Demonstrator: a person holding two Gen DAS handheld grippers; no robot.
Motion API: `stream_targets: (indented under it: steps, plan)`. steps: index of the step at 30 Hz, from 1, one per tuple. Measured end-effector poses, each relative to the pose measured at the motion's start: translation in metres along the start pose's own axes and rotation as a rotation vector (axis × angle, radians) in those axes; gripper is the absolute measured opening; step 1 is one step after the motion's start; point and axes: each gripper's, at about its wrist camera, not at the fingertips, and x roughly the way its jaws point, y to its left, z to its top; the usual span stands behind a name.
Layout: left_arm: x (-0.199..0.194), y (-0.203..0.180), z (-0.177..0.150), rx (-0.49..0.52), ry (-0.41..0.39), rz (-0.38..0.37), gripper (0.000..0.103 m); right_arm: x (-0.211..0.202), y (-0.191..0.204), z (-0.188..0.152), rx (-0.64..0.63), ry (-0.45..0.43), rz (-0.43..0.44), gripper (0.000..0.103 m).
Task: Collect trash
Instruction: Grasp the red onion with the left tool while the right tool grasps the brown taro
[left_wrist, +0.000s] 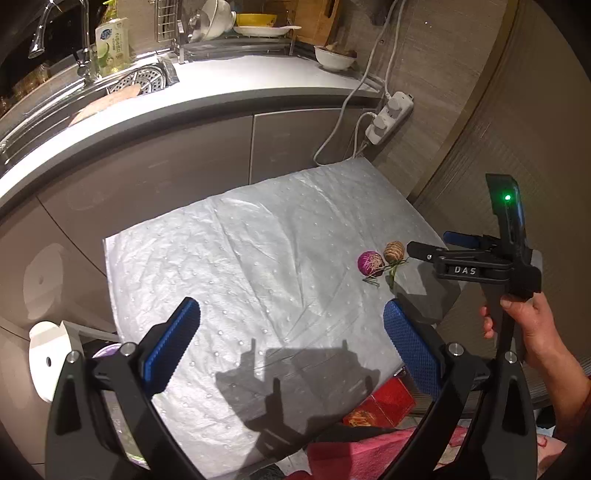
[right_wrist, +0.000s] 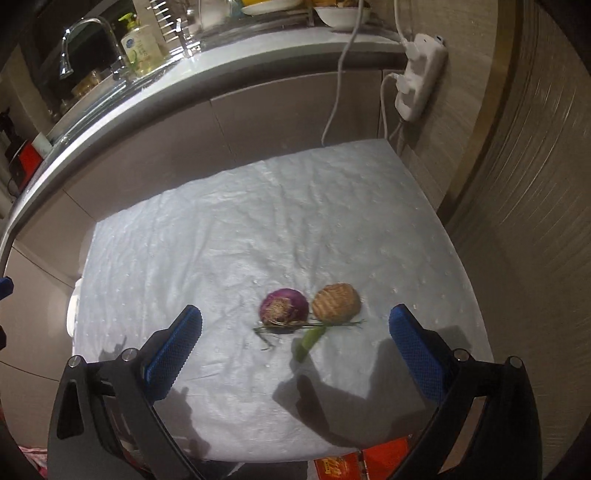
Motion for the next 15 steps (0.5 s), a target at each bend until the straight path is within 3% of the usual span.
stream_targets:
  steps: [7, 15]
  plan:
    - [0.015, -0.018, -0.004, 0.011, 0.058, 0.049, 0.095, 0.045, -0.029, -0.003, -0.024, 0.095, 0.050, 0.078]
    - [0.025, -0.024, -0.005, -0.017, 0.105, 0.088, 0.095, 0.071, -0.029, 0.005, -0.077, 0.151, 0.074, 0.062]
